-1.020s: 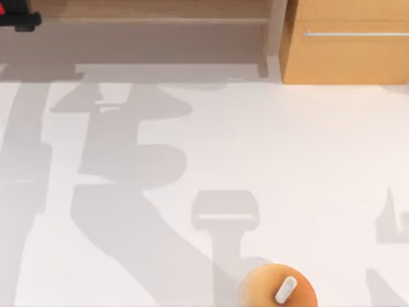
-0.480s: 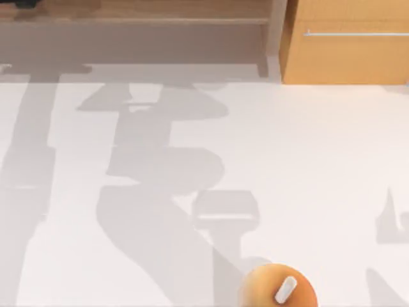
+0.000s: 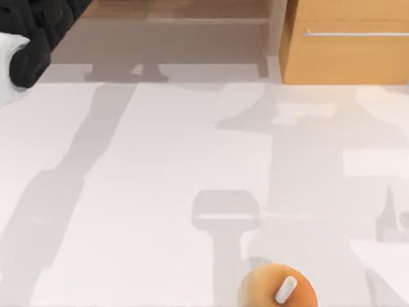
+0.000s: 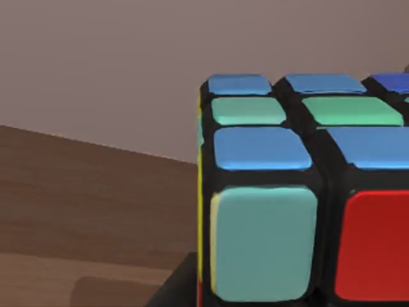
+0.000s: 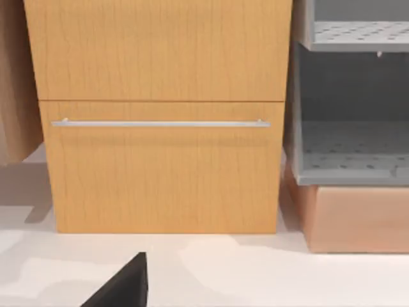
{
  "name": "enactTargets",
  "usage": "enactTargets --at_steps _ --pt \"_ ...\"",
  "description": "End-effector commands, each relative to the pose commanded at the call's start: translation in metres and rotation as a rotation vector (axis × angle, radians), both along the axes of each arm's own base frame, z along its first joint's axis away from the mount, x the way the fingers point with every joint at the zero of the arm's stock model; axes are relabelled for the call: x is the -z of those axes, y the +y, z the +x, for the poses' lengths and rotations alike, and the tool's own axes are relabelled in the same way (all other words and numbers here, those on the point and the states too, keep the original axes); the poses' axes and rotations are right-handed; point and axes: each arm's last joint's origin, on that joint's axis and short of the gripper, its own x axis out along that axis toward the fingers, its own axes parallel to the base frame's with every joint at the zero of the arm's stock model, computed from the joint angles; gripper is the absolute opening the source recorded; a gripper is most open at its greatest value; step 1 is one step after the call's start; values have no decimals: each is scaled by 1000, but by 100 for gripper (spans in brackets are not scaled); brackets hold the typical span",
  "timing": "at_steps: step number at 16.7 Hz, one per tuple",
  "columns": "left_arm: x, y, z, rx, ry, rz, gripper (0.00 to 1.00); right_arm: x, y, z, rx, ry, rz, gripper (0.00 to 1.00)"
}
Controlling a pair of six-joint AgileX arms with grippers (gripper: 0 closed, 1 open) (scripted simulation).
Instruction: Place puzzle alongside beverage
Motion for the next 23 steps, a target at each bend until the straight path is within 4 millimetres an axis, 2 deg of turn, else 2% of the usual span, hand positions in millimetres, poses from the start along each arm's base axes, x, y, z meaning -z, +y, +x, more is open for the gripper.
enactTargets --at_steps 3,6,9,14,18,23 --pt "6 -49 -45 117 253 -60 0 0 0 0 0 0 0 100" --pt "26 -79 -97 180 565 -43 0 0 0 0 0 0 0 100" --pt "50 -91 -149 182 878 50 0 0 0 0 0 0 0 100" --pt "78 -84 -222 111 1276 298 0 0 0 0 0 0 0 100" --pt "78 -80 -255 77 1404 442 0 0 0 0 0 0 0 100" --pt "73 -82 -264 83 1418 472 0 0 0 0 0 0 0 100"
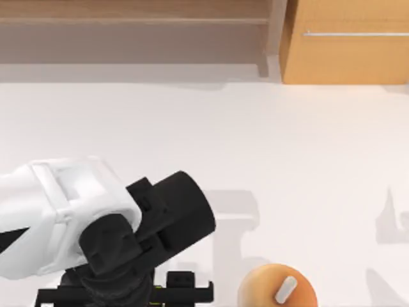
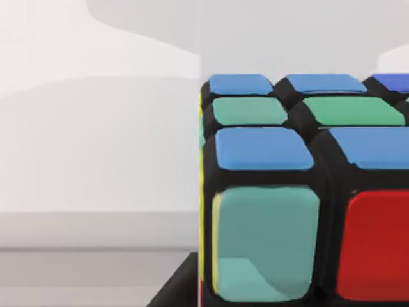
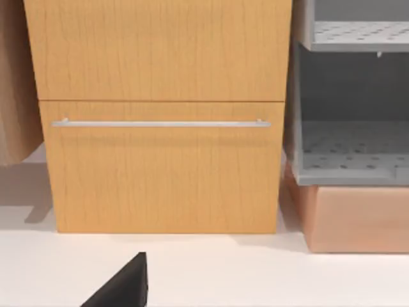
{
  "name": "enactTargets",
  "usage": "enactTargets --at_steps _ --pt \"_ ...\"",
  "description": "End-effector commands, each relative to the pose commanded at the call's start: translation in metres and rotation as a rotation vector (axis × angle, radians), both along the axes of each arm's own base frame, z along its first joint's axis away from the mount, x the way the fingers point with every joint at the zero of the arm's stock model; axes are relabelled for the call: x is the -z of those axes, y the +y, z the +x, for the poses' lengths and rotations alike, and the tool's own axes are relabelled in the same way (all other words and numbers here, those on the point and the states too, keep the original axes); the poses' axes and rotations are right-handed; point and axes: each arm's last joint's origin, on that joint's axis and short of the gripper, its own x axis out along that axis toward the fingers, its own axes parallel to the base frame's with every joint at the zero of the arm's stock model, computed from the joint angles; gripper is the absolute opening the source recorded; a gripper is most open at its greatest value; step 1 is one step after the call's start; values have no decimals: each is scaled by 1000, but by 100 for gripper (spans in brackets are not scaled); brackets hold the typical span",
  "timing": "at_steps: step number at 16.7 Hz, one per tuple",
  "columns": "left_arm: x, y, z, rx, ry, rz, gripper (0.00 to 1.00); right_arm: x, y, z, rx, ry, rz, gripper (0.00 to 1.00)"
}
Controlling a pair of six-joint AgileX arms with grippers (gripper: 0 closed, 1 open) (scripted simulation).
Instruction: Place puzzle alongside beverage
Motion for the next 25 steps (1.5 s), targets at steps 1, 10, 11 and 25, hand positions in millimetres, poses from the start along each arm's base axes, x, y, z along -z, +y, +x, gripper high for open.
enactTargets --at_steps 1,10,11,25 --pt "0 0 0 0 0 0 0 0 0 0 0 0 0 100" --pt "-18 5 1 -4 -27 -48 0 0 0 0 0 0 0 100" --pt "-22 5 0 -1 -34 -63 0 0 0 0 0 0 0 100" --pt "-6 4 2 -9 -33 -56 0 0 0 0 0 0 0 100"
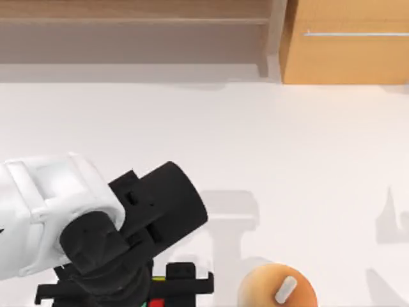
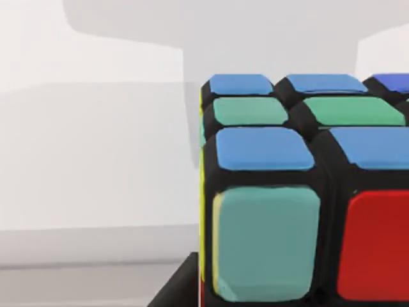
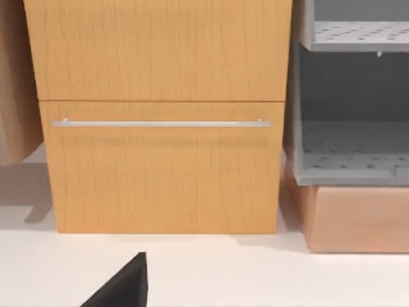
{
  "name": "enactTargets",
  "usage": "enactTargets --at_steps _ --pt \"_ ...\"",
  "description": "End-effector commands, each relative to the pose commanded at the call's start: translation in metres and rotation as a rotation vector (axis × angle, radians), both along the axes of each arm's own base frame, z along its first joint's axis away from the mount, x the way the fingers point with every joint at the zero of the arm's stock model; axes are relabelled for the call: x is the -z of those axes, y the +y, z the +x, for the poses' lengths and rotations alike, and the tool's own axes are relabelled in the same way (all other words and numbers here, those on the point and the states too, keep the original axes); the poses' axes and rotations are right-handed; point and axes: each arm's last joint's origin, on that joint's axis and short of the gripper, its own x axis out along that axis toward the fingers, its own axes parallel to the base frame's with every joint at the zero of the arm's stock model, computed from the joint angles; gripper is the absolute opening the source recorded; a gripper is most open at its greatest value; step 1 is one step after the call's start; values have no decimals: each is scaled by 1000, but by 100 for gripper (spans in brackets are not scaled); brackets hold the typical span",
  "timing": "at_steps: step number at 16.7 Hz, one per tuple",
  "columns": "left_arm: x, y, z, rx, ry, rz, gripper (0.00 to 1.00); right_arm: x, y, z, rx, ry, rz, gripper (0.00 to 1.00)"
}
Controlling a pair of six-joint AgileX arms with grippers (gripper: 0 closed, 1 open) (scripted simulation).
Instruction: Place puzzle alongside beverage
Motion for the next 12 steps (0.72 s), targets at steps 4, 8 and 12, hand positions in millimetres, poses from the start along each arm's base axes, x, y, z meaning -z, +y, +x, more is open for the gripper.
enactTargets --at_steps 4,8,12 --pt "23 -4 -2 8 28 48 0 0 0 0 0 0 0 100" --pt "26 -4 -2 9 33 56 0 0 0 0 0 0 0 100" --pt "26 -4 -2 9 33 56 23 0 0 0 0 0 0 100"
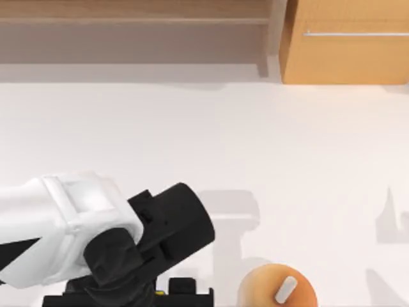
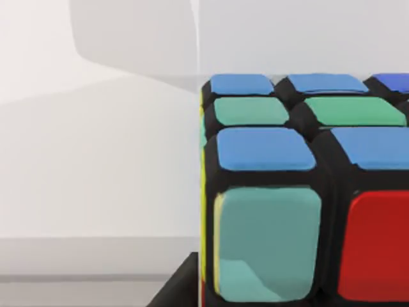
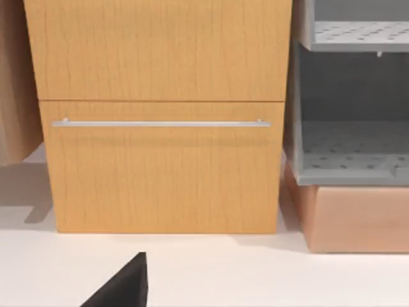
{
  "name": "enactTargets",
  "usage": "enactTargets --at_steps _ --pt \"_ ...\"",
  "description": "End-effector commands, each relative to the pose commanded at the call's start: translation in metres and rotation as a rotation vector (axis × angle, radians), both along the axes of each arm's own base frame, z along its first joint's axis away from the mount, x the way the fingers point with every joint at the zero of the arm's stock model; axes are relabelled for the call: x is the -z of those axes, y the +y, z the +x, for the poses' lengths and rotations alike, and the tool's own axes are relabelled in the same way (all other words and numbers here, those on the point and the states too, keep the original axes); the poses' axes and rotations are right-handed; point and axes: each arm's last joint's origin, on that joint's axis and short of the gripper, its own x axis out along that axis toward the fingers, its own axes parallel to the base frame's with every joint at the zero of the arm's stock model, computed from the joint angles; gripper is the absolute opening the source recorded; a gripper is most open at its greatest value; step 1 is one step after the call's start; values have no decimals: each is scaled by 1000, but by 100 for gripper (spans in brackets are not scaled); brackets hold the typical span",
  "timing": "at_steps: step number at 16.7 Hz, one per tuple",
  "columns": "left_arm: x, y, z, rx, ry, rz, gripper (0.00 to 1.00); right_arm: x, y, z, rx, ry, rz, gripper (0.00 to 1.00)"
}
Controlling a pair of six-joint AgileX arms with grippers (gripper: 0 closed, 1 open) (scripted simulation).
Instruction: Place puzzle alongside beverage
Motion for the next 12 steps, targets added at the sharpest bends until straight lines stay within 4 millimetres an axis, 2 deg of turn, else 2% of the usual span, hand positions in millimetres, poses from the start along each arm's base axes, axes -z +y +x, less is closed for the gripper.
enactTargets --at_steps 10,12 --pt "0 0 0 0 0 0 98 0 0 0 0 0 0 100" --pt "0 0 0 0 0 0 100 0 0 0 0 0 0 100"
